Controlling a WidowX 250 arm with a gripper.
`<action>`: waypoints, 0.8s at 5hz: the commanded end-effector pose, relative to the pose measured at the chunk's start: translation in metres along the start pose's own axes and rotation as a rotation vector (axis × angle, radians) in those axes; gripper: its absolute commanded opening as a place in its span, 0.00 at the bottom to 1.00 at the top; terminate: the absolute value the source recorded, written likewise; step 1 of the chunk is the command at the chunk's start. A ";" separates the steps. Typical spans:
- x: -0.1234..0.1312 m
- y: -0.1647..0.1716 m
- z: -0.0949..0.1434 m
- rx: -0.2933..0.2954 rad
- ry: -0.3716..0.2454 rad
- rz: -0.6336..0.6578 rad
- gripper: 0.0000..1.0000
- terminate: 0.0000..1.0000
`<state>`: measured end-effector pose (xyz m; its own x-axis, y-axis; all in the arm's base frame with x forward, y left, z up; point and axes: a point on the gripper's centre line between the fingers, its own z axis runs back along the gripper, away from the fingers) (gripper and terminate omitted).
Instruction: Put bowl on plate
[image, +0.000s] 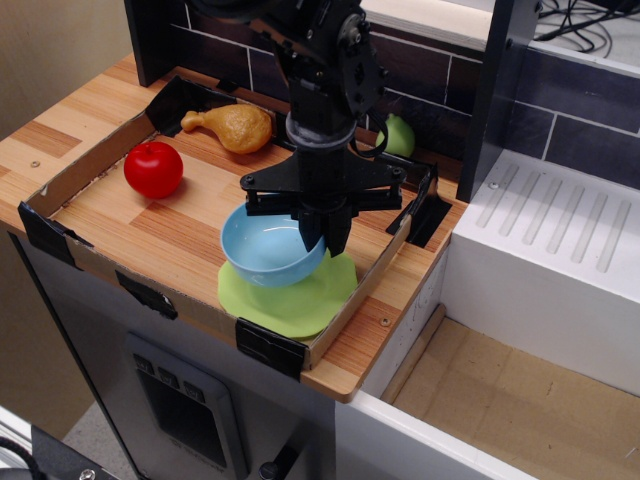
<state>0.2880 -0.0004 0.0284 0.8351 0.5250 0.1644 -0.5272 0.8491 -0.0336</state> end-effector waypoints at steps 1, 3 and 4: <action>0.009 -0.004 0.003 0.010 -0.015 -0.026 1.00 0.00; 0.008 -0.006 0.033 -0.045 0.021 -0.021 1.00 0.00; 0.015 -0.007 0.061 -0.074 0.017 -0.002 1.00 0.00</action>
<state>0.2865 -0.0060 0.0743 0.8473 0.5232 0.0914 -0.5179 0.8520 -0.0762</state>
